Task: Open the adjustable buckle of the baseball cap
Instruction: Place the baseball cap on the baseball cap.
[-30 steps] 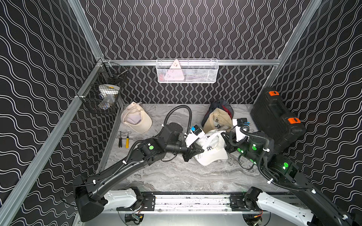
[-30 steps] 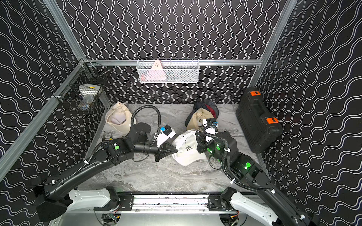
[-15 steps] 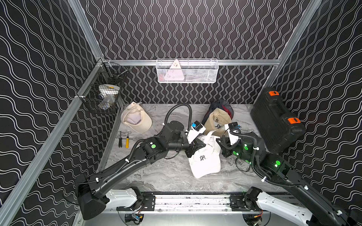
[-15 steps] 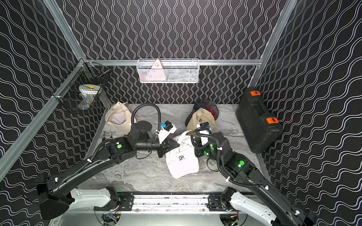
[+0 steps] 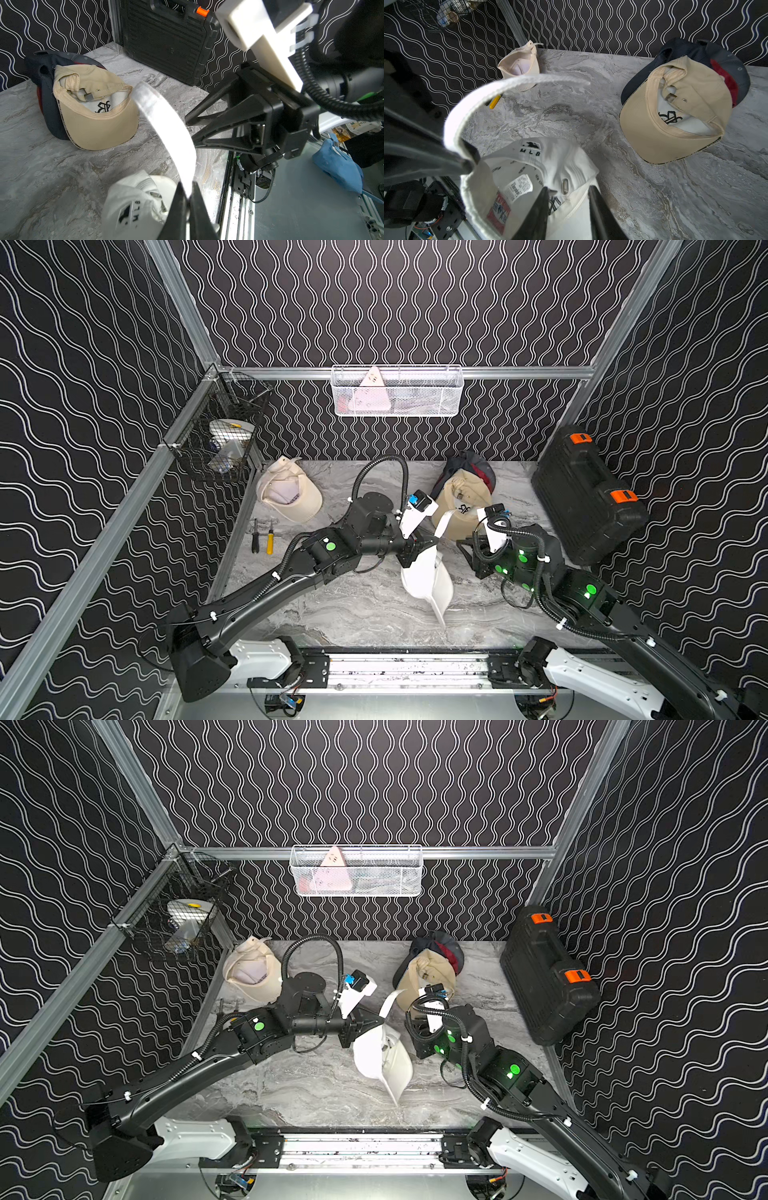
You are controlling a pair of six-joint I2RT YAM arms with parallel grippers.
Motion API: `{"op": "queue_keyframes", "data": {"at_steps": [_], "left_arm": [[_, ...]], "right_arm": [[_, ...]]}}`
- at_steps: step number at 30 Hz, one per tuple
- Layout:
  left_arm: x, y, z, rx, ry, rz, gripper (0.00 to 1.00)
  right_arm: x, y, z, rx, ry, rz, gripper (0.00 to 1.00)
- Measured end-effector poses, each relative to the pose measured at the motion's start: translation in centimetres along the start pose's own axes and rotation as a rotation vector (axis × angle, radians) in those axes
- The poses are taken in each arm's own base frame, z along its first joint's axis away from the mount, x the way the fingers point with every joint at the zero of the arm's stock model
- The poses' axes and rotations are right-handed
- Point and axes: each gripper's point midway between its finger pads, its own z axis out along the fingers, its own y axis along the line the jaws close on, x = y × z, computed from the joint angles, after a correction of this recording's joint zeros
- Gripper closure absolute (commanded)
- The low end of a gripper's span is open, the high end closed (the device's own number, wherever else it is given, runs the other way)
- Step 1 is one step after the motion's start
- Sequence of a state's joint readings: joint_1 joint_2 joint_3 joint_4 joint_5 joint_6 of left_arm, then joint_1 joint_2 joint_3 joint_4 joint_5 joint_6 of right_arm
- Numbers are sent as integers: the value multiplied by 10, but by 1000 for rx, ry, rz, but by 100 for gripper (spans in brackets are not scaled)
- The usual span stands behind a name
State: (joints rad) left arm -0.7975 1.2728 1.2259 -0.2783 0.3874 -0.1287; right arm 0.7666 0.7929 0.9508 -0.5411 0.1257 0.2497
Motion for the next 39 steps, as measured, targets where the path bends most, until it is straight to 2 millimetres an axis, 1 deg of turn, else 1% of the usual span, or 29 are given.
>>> {"op": "queue_keyframes", "data": {"at_steps": [7, 14, 19, 24, 30, 39], "left_arm": [[-6, 11, -4, -29, -15, -7, 100], [-20, 26, -12, -62, -44, -16, 100], [-30, 41, -21, -97, -68, -27, 100], [-48, 70, -36, -150, -105, -46, 100], [-66, 96, -52, -185, -146, -60, 100], [-74, 145, -78, -268, -184, -111, 100]], "right_arm": [[-3, -6, -12, 24, -27, 3, 64], [-6, -14, -21, 55, -58, 8, 64], [-6, -17, -24, 68, -67, 8, 64], [-7, -20, -27, 81, -78, 9, 65], [-8, -23, -28, 98, -85, 9, 65], [-4, -26, -27, 120, -67, -3, 65]]}}
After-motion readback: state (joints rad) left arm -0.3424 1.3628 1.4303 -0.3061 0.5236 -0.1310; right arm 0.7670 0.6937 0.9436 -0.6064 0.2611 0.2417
